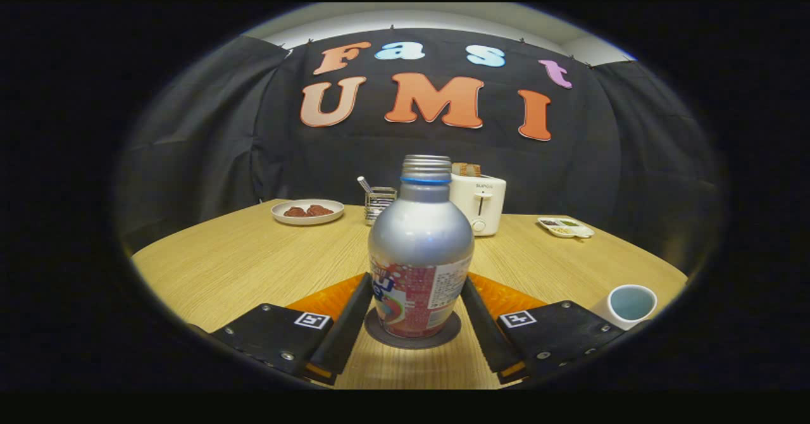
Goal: Take the bottle from table, then pour the juice into the cup, finally place the bottle on the coaster
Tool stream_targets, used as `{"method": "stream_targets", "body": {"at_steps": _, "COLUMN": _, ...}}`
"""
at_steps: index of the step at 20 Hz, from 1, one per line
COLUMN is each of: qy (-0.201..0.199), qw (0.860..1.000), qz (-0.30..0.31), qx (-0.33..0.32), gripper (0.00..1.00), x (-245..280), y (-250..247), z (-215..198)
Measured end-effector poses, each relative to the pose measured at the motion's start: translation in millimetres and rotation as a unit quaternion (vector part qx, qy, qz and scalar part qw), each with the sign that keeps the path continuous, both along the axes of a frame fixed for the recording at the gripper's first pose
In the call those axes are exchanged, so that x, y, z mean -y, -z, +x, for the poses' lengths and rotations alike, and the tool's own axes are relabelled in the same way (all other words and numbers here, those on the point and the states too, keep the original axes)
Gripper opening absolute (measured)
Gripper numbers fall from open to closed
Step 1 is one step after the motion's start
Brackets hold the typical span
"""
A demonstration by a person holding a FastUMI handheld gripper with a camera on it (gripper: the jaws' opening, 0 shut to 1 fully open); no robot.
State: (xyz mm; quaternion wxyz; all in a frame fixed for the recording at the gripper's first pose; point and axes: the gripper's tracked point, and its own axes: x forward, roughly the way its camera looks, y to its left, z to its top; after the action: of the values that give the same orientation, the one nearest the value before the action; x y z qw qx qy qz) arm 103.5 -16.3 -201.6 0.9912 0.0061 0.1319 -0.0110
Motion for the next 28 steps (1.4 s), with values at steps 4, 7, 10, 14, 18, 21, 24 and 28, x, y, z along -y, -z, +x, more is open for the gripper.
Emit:
{"method": "stream_targets", "body": {"at_steps": 4, "qy": -0.001, "qw": 1.0, "qz": 0.003, "qx": 0.008, "gripper": 0.91, "x": -0.3, "y": -8.5, "z": -6.5}}
{"method": "stream_targets", "body": {"at_steps": 7, "qy": -0.004, "qw": 1.0, "qz": 0.005, "qx": 0.013, "gripper": 0.97, "x": 3.4, "y": -21.5, "z": -8.0}}
{"method": "stream_targets", "body": {"at_steps": 10, "qy": -0.008, "qw": 1.0, "qz": -0.001, "qx": 0.026, "gripper": 0.97, "x": 5.5, "y": -35.5, "z": -23.2}}
{"method": "stream_targets", "body": {"at_steps": 14, "qy": -0.009, "qw": 0.998, "qz": 0.003, "qx": 0.06, "gripper": 0.97, "x": 15.1, "y": -75.6, "z": -45.5}}
{"method": "stream_targets", "body": {"at_steps": 18, "qy": 0.0, "qw": 0.997, "qz": 0.015, "qx": 0.08, "gripper": 0.96, "x": 26.5, "y": -108.4, "z": -67.1}}
{"method": "stream_targets", "body": {"at_steps": 21, "qy": 0.005, "qw": 0.996, "qz": 0.045, "qx": 0.079, "gripper": 0.97, "x": 31.8, "y": -120.2, "z": -89.0}}
{"method": "stream_targets", "body": {"at_steps": 24, "qy": 0.019, "qw": 0.994, "qz": 0.041, "qx": 0.095, "gripper": 0.97, "x": 44.4, "y": -136.9, "z": -114.1}}
{"method": "stream_targets", "body": {"at_steps": 28, "qy": 0.041, "qw": 0.993, "qz": 0.002, "qx": 0.114, "gripper": 0.97, "x": 60.7, "y": -162.9, "z": -147.7}}
